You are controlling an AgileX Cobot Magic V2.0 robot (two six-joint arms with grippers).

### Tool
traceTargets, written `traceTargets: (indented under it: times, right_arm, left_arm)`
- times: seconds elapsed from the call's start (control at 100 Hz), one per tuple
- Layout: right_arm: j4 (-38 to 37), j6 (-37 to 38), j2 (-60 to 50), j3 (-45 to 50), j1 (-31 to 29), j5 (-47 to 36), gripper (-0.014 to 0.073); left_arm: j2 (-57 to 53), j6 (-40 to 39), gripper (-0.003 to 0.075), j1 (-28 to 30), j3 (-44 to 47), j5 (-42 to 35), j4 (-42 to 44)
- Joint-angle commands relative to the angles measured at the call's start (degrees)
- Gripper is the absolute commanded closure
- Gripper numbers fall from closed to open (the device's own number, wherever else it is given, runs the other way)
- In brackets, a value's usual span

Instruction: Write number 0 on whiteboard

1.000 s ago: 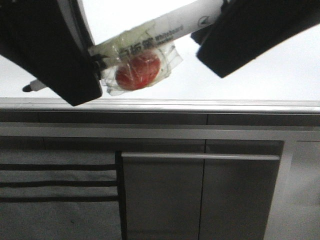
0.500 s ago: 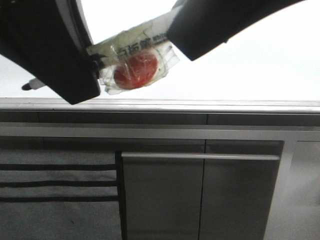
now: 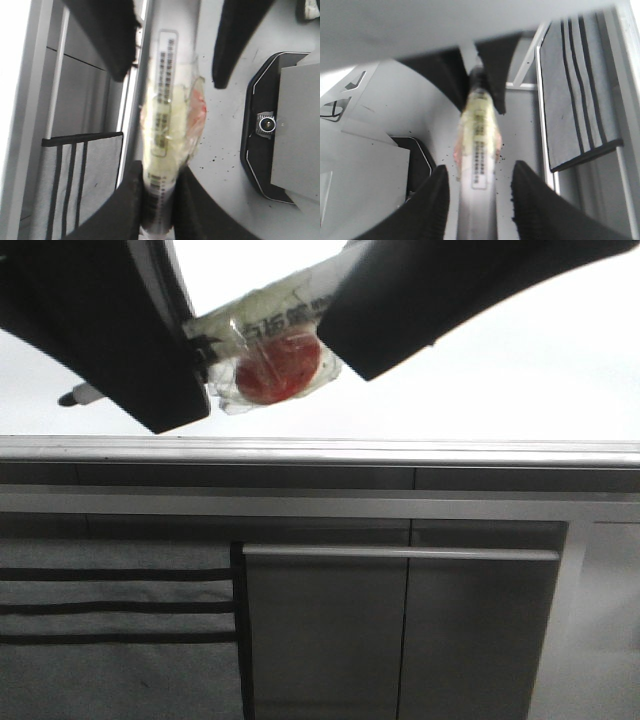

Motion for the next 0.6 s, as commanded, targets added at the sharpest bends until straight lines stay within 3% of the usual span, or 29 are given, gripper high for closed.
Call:
traceTargets:
  times: [0.0,0.45,0.59]
  right_arm:
    - [3.2,-2.6,-1.0,-2.0,0.3,-1.3,0.0398]
    - [4.0,-2.9,-1.0,-2.0,0.3,-2.9,0.0428]
    - [4.0,-2.9,-1.0,-2.0,0.3,-2.9,0.0496]
  left_arm:
    - [-1.3,-0.2,0.074,-0.5,-1.8,-2.3,0.5]
    - [-1.3,-0.2,0.074,-0.5,-1.8,-2.3,0.5]
    - [-1.3,-0.2,0.0741,-0.5,-1.8,-2.3,0.5]
